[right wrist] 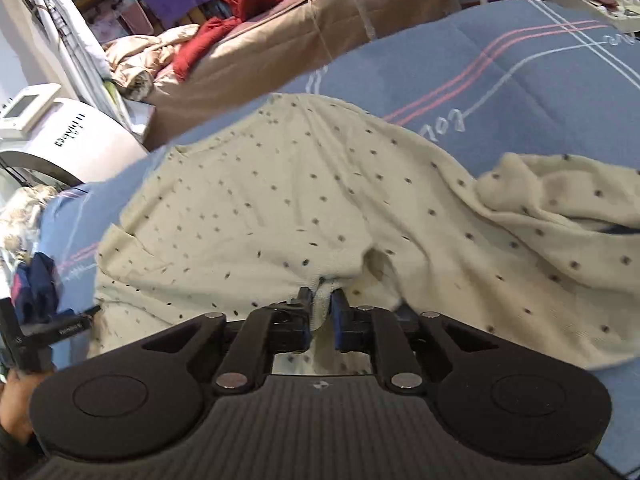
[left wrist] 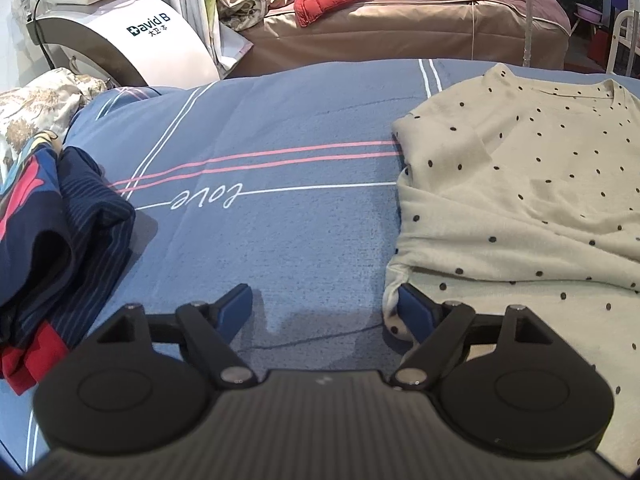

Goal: Fold small clothes

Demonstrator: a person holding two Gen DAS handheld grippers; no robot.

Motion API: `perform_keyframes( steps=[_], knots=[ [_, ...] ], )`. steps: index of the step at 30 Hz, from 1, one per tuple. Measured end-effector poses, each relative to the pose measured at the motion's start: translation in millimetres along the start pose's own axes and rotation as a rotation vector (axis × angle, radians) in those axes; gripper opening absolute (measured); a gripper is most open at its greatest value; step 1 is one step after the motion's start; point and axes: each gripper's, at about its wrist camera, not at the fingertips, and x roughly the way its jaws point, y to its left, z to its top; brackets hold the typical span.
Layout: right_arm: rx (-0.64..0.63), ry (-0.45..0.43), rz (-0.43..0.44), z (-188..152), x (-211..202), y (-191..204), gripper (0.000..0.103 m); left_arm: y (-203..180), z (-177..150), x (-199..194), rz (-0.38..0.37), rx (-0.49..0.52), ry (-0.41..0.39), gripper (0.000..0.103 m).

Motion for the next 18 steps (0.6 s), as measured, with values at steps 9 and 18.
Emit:
perform_keyframes(
  steps=[9, 18],
  knots=[
    [-0.143, -0.040, -0.172, -0.3, -2.4, 6.0, 0.089, 6.5, 2.2, -6.8, -0.001, 0.048, 0.017, 0.083],
    [-0.255, -0.061, -0.220, 8.2, 2.2, 22.4, 0.093, 24.2, 18.7, -16.3, 0.063, 0.068, -0.031, 0.085]
  ],
)
